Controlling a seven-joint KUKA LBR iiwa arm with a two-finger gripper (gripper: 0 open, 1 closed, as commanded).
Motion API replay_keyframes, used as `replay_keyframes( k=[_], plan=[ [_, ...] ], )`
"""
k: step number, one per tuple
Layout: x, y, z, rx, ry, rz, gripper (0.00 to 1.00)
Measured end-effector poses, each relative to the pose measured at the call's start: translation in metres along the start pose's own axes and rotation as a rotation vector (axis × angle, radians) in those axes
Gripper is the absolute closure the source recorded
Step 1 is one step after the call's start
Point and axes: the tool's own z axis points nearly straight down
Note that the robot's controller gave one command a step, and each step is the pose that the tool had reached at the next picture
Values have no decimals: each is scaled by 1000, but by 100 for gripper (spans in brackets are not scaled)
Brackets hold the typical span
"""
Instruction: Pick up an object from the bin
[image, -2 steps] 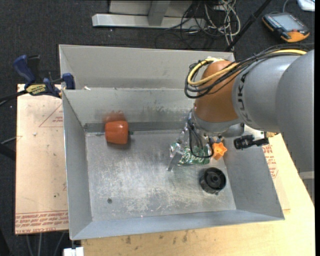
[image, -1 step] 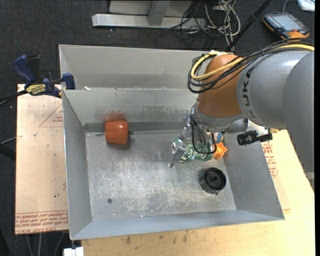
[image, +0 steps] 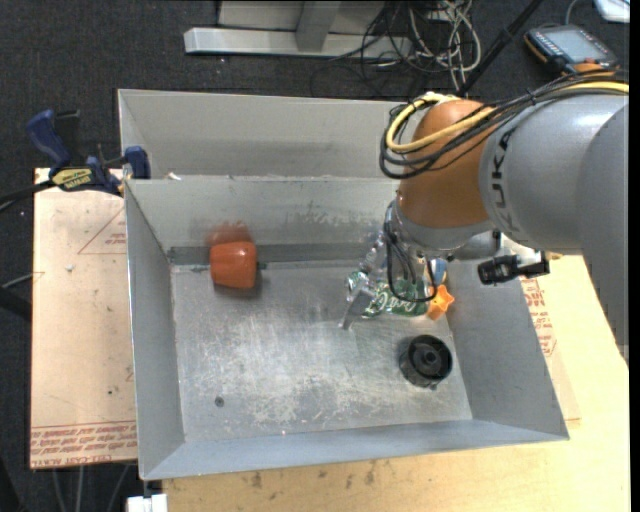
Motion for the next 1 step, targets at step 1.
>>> replay_keyframes(
  k=[1],
  plan=[
    [0,0,-8,0,-1,0,100]
  ],
)
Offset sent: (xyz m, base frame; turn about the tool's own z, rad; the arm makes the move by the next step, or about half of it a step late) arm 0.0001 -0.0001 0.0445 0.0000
